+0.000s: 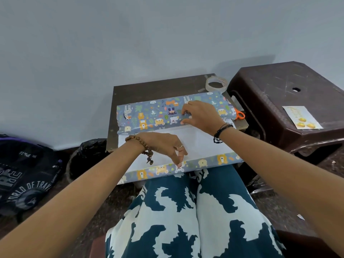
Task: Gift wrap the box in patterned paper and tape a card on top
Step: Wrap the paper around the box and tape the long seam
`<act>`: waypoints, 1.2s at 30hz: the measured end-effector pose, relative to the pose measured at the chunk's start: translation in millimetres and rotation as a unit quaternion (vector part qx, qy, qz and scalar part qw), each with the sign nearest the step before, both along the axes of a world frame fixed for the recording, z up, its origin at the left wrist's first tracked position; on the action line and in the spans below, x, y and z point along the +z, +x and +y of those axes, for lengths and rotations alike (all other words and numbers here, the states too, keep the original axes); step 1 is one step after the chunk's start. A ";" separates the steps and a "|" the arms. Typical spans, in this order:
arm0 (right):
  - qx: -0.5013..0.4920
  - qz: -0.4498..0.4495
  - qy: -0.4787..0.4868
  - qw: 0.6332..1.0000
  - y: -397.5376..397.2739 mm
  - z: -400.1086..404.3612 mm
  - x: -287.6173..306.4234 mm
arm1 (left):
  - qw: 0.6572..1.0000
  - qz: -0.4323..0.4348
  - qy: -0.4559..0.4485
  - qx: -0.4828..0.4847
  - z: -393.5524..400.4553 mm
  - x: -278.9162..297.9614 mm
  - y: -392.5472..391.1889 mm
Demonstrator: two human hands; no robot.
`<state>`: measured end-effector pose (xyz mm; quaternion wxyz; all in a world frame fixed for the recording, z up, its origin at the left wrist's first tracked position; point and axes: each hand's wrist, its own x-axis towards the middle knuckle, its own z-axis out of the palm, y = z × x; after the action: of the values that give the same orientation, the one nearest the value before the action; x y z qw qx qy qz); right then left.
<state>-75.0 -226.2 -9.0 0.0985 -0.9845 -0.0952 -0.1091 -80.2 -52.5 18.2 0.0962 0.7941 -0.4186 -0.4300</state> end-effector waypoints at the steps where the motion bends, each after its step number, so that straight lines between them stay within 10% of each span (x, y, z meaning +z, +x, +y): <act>1: 0.003 0.008 0.007 1.000 0.6 -2.0 0.7 | 1.000 0.003 0.002 0.000 -0.1 -0.5 0.3; 20: 0.006 0.172 0.205 0.963 5.4 -27.6 94.0 | 0.981 -0.180 -0.020 0.073 -12.5 95.6 71.7; 27: -0.036 0.244 -0.028 0.969 46.3 -49.0 82.2 | 0.909 -0.396 0.009 0.130 -23.5 81.5 136.4; 36: -0.014 0.299 0.118 0.947 96.1 -67.6 52.4 | 0.789 -0.600 0.023 0.129 -48.8 44.9 167.1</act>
<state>21.1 -293.8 43.4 0.2364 -0.9545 -0.0338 0.1785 86.9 -101.3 63.1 -0.1383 0.9410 -0.2755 0.1398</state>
